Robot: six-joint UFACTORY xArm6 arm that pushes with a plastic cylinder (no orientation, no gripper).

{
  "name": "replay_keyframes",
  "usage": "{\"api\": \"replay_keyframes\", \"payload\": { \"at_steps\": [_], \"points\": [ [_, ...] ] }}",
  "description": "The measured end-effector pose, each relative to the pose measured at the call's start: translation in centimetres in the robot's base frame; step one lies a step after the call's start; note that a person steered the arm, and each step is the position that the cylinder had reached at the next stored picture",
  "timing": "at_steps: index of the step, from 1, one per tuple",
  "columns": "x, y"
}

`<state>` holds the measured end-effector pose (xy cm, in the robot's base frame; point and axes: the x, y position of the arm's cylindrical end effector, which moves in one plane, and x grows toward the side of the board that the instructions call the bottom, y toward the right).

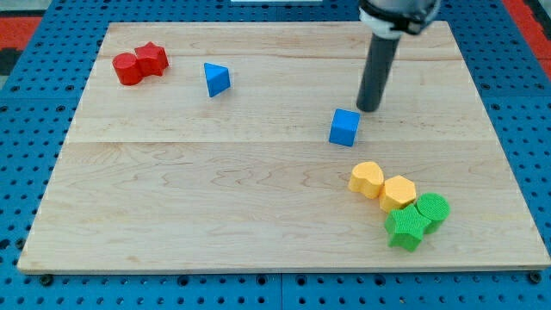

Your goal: Push the blue triangle to the bottom left of the blue cube

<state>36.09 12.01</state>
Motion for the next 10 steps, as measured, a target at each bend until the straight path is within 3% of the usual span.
{"api": "replay_keyframes", "payload": {
  "at_steps": [1,2,3,4,6,7,8,9,10],
  "points": [
    [-4.7,-8.3],
    [-12.8,-16.6],
    [-15.4,-24.7],
    [-9.8,-20.6],
    [-4.9,-23.4],
    [-2.2,-15.2],
    [0.9,-12.4],
    [-3.7,-17.3],
    [-0.5,-18.6]
  ]
}}
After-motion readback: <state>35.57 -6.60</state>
